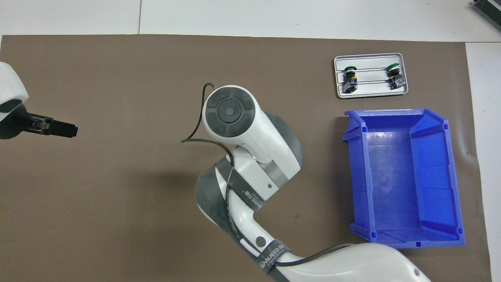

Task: Place and press button with both arms
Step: 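Carry the button to mid-table with the right gripper while the left gripper approaches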

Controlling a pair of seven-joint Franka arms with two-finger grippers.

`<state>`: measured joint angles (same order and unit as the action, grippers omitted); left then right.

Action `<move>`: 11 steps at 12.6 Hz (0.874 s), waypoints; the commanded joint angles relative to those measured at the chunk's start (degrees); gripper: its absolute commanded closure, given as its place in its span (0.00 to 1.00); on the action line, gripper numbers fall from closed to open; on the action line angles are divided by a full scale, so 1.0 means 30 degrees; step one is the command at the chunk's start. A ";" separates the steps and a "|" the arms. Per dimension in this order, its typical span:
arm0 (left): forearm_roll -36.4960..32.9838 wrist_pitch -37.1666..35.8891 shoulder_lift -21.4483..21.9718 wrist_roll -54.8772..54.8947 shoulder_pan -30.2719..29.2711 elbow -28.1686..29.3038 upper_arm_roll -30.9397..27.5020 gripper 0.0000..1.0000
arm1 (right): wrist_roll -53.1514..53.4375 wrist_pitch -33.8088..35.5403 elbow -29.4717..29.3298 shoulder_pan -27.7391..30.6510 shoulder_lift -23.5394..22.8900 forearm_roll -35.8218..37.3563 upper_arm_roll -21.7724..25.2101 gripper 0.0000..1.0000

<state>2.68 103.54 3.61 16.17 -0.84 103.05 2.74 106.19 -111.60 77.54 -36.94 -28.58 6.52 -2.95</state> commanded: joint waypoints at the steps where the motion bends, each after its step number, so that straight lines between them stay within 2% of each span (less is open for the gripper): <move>1: 0.0192 0.0527 0.0350 0.2133 0.0280 0.0543 -0.0180 0.00 | 0.2359 -0.0183 0.1864 -0.1770 0.0473 0.0375 0.0103 1.00; 3: 0.0221 0.0557 0.0437 0.5200 0.0280 0.0688 -0.0150 0.00 | 0.4669 -0.0358 0.2742 -0.3118 0.0181 0.0958 0.0074 1.00; 6: 0.0221 0.1954 0.0788 0.9187 0.0309 0.1915 -0.0150 0.00 | 0.6466 -0.2579 0.5580 -0.3944 0.0937 0.1079 0.0045 1.00; 8: 0.0221 0.2694 0.0789 1.1360 0.0570 0.2154 -0.0150 0.00 | 0.7866 -0.5791 0.8095 -0.4266 0.1552 0.1020 0.0015 1.00; 9: 0.0221 0.2695 0.0789 1.1775 0.0602 0.2241 -0.0150 0.00 | 0.8049 -0.6360 0.9066 -0.4557 0.1846 0.1020 0.0015 1.00; 11: 0.0221 0.2783 0.0789 1.2219 0.1274 0.2680 -0.0180 0.00 | 0.8255 -0.6076 0.9515 -0.4736 0.2112 0.1020 0.0015 1.00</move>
<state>2.74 110.20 3.95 51.09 0.84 107.91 2.94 128.99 -129.03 101.62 -50.74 -26.04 8.59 -2.98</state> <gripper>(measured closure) 0.000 0.608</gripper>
